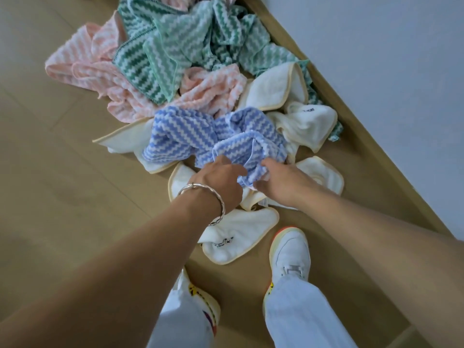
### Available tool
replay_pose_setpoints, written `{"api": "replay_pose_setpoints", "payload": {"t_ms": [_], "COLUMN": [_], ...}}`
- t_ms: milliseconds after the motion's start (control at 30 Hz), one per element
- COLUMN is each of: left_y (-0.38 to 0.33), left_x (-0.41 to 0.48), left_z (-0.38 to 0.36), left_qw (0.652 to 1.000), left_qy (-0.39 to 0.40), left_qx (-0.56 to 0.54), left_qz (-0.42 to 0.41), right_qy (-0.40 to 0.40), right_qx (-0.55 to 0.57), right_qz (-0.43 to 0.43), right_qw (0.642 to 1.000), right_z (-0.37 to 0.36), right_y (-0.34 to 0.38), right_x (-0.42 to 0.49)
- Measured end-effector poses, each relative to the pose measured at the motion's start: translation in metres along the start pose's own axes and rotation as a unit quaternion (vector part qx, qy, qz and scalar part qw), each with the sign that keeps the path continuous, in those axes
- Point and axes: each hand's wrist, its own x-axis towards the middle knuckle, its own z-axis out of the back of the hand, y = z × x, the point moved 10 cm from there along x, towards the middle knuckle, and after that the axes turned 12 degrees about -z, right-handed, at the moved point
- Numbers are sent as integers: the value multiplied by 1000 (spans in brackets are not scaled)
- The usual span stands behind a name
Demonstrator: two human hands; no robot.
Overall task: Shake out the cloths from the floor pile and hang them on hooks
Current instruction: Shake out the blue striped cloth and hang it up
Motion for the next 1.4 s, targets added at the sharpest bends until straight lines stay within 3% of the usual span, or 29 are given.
{"api": "replay_pose_setpoints", "payload": {"t_ms": [300,433,567,800,900,1033,1233,1400], "left_y": [-5,-20,-25,-53,-85,-139,-227,-302], "left_x": [28,32,15,-40,-64,-102,-206,-316], "left_z": [-28,-36,-12,98,156,227,365,435], "left_qw": [999,996,997,991,989,986,939,958], "left_qy": [6,26,-5,-112,-144,-131,-245,-180], "left_qx": [-54,-87,-71,-40,-5,92,218,200], "left_qz": [-2,-10,12,55,16,-54,-99,-100], "right_qy": [-3,-54,-132,-177,-170,-164,-146,-113], "right_qx": [4,32,97,132,133,122,81,-10], "right_qz": [7,51,77,119,171,252,288,246], "right_qw": [1000,997,984,968,961,946,943,963], "right_z": [-12,3,46,130,168,226,319,385], "right_y": [-10,-6,-6,11,32,65,90,76], "right_x": [21,7,-24,-97,-141,-222,-351,-475]}}
